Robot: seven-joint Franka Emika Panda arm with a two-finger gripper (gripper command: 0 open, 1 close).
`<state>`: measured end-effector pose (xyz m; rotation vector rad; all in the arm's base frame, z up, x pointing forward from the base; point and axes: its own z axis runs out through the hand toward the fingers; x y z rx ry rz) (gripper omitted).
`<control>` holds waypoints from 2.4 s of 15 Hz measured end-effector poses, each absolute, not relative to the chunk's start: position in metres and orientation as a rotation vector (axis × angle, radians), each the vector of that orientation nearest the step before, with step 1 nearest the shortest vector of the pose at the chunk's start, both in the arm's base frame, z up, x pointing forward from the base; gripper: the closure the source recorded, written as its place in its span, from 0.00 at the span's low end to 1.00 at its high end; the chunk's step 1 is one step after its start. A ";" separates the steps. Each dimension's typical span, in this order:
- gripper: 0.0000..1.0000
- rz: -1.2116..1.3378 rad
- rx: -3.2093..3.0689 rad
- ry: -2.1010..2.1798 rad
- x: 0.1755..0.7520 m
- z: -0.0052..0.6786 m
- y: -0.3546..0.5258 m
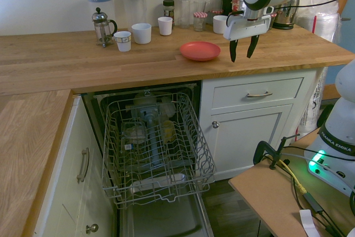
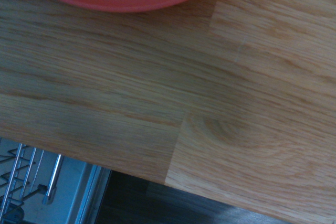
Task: Put the plate in the dishwasher
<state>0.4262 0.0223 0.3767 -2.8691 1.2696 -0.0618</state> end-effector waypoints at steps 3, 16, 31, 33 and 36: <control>0.00 -0.075 -2.865 1.266 0.428 0.378 0.024; 0.00 -0.142 -2.655 1.563 0.563 0.414 0.019; 1.00 0.033 -2.613 1.715 0.616 0.341 -0.015; 1.00 0.040 -2.595 1.713 0.616 0.341 -0.022; 1.00 0.045 -2.566 1.704 0.618 0.344 -0.033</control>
